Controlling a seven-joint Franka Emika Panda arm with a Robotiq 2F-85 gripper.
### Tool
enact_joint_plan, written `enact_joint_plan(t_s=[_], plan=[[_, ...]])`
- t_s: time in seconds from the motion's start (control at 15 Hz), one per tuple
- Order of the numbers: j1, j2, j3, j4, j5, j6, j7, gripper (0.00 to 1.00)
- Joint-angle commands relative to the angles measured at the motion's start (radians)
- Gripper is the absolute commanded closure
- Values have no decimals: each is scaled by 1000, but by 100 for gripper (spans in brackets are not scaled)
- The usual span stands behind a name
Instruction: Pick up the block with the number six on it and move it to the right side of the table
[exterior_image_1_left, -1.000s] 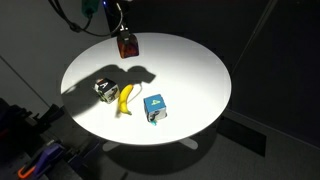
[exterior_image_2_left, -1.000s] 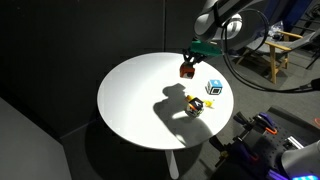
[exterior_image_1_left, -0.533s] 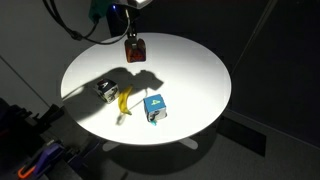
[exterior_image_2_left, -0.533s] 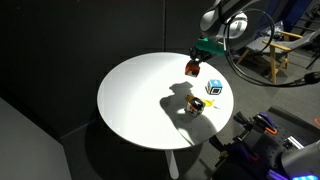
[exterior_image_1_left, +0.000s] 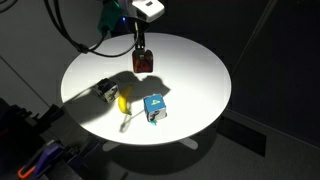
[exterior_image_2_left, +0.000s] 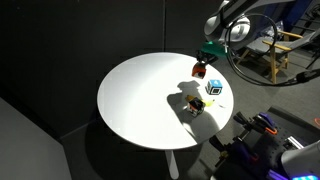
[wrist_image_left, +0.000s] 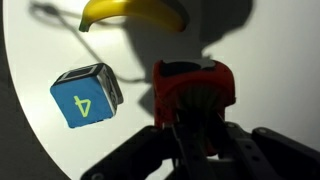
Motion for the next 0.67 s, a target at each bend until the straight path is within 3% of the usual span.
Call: enact_joint_plan(t_s=[0.0,0.6], plan=[[-12,37,-17,45,-22,-46,13,91],[-11,157,-46,127,-50,-57,10,92]])
